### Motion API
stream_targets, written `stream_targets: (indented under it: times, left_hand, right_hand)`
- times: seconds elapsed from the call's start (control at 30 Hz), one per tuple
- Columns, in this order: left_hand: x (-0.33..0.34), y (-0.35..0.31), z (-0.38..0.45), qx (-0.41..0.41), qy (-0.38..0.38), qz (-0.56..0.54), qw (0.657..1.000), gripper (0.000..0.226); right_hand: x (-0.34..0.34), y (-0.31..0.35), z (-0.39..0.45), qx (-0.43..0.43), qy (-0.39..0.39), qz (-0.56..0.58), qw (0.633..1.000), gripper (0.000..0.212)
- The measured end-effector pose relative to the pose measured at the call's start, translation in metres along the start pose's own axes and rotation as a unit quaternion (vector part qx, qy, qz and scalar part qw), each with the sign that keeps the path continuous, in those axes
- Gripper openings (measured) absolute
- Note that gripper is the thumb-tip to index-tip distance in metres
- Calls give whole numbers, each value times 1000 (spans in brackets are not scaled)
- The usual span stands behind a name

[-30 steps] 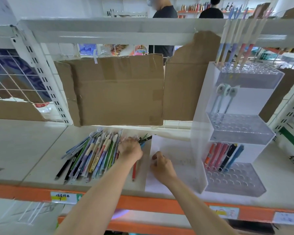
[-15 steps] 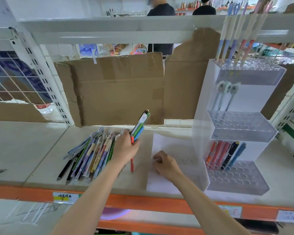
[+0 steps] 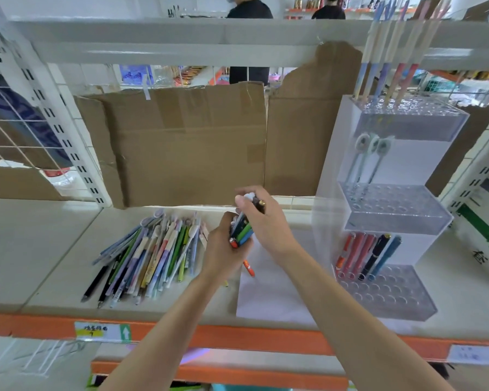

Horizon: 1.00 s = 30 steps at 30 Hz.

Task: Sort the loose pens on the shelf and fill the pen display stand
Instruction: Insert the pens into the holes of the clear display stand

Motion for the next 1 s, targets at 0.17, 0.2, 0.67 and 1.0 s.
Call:
stream_targets:
  times: [0.17,0.2,0.67,1.0]
  left_hand:
    - [-10,9,-9,-17,-36,-18,999,36]
    - [-13,12,-10,-24,-42,-22,999,36]
    - [-45,23,-2,-82,-144,-118,979,17]
    - [-10,9,-11,-19,-95,-87,991,22]
  right_hand:
    - [21,-9,9,4,-3,-76,997,15]
    - [24,-10,11,0,-5,-74,997,18]
    - [54,-81,-24,168,202,-64,963,85]
    - [17,-67,-28,106,80,152,980,72]
Point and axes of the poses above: each hand's wrist, its own z-axis towards the middle knuckle, its own x-axis out of the palm, y = z × x, the point moved 9 cm from there along z, towards the middle knuckle, and after that the axes turned 10 degrees about y, right-handed, at the moved point
